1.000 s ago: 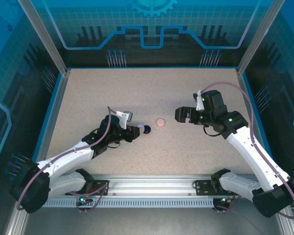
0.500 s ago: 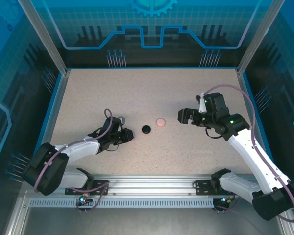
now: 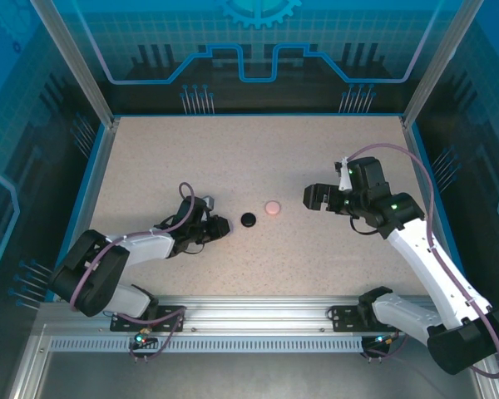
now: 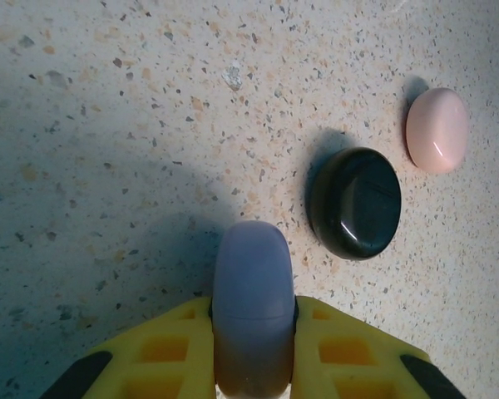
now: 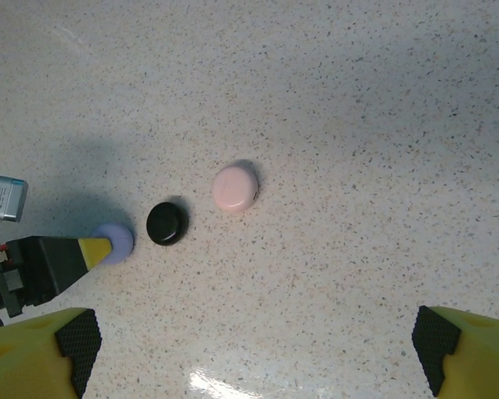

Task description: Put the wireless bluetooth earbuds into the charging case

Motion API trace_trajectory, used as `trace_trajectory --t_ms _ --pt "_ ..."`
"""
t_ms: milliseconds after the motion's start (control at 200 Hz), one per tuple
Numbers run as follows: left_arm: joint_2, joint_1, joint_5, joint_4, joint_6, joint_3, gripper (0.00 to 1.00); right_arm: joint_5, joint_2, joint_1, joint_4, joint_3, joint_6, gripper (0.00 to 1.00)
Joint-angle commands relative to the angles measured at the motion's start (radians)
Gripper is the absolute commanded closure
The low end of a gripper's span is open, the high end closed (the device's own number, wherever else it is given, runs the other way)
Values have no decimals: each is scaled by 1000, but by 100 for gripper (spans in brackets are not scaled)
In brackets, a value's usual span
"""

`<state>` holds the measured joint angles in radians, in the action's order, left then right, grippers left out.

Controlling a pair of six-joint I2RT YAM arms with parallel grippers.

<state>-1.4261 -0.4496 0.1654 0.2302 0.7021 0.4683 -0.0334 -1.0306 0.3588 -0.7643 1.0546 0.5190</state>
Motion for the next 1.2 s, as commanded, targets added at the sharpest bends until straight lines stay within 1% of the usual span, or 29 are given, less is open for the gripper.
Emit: trace_trajectory --t_ms 0,45,230,410,555,635,770,886,996,1111,1196 --pt "-12 5 -32 -84 -3 -12 72 -3 1 -17 -24 0 -20 0" --pt "1 5 -47 -100 -11 -11 63 -1 1 -18 -24 0 -22 0" --pt "83 6 -130 -194 -46 -3 48 2 -3 -28 -30 1 -30 0" --pt "207 16 -162 -226 -61 -15 28 14 -3 -39 -36 1 -44 0" --pt "300 40 -152 -241 -71 -21 19 27 1 -53 -25 -9 -51 0" --pt "358 56 -157 -264 -87 -11 13 39 1 -59 -20 -13 -59 0" --pt "453 89 -169 -332 -150 33 2 89 8 -72 -7 -8 -81 0" --pt "503 122 -172 -386 -220 86 1 144 29 -83 34 -21 -112 0" --pt "521 146 -192 -420 -280 142 1 196 61 -93 113 -60 -171 0" --pt "524 168 -239 -406 -335 175 1 280 107 -101 222 -147 -254 0" --pt "523 182 -275 -352 -382 176 1 323 143 -108 327 -242 -332 0"
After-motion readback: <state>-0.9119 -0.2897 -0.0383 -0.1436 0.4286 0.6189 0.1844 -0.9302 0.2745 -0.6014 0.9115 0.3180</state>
